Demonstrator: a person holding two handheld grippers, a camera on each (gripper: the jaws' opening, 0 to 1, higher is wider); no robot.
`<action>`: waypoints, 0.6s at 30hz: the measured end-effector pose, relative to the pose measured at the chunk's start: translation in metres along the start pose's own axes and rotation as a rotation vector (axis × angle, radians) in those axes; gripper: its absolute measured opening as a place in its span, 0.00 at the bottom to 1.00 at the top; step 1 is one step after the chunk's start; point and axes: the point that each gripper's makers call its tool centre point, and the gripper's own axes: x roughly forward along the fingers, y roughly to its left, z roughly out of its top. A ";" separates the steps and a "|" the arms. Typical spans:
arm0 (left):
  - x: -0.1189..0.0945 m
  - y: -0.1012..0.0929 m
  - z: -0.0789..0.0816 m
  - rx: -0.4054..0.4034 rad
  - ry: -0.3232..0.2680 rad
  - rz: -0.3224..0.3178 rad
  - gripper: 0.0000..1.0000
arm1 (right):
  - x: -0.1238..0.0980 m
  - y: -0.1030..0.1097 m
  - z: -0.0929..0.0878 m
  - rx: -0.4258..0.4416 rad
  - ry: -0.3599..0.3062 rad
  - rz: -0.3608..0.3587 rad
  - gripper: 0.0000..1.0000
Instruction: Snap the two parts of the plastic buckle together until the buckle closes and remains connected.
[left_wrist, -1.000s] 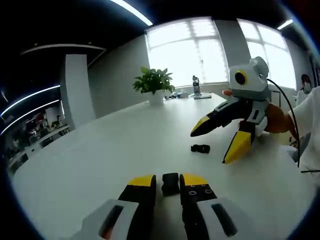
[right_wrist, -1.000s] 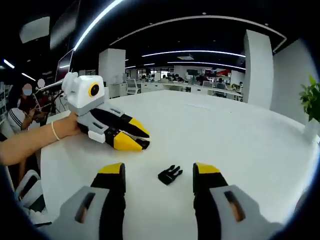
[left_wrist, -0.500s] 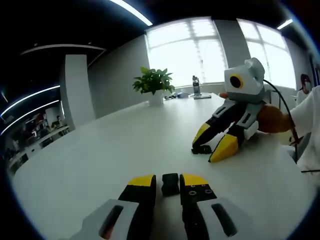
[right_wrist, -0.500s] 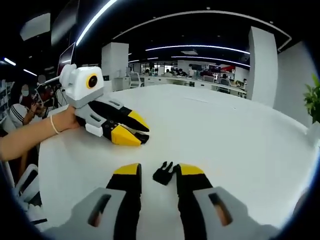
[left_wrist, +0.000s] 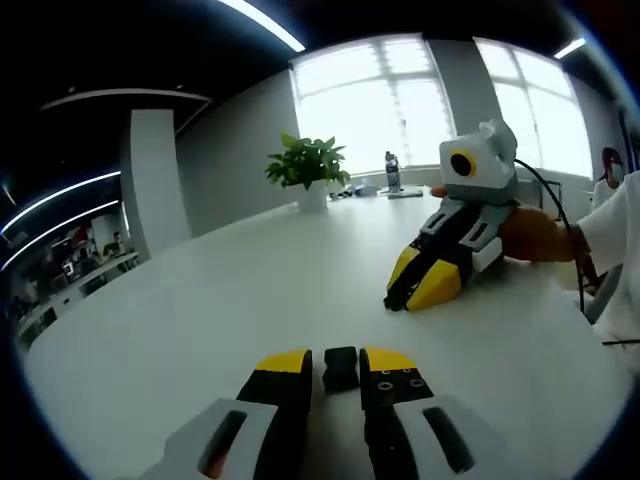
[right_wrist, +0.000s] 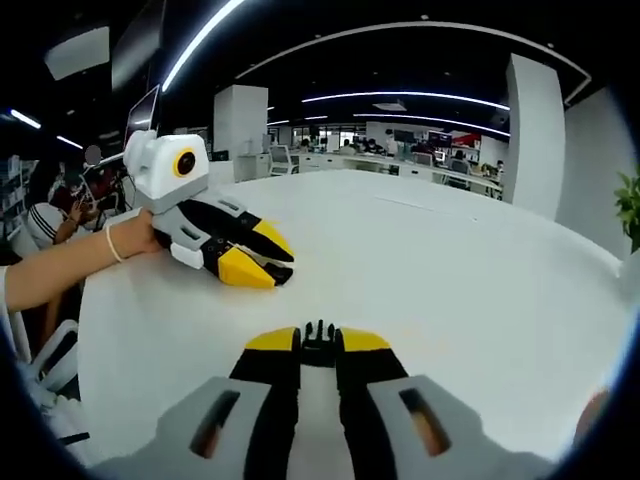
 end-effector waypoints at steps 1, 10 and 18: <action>0.000 0.000 0.000 0.000 0.000 0.000 0.18 | 0.000 0.000 0.000 -0.004 -0.001 0.003 0.14; 0.000 0.000 0.000 0.003 0.000 -0.005 0.18 | -0.001 -0.003 0.006 -0.028 -0.040 0.043 0.14; 0.000 -0.002 0.000 0.005 0.001 -0.011 0.18 | 0.002 0.001 0.010 -0.028 -0.064 0.135 0.14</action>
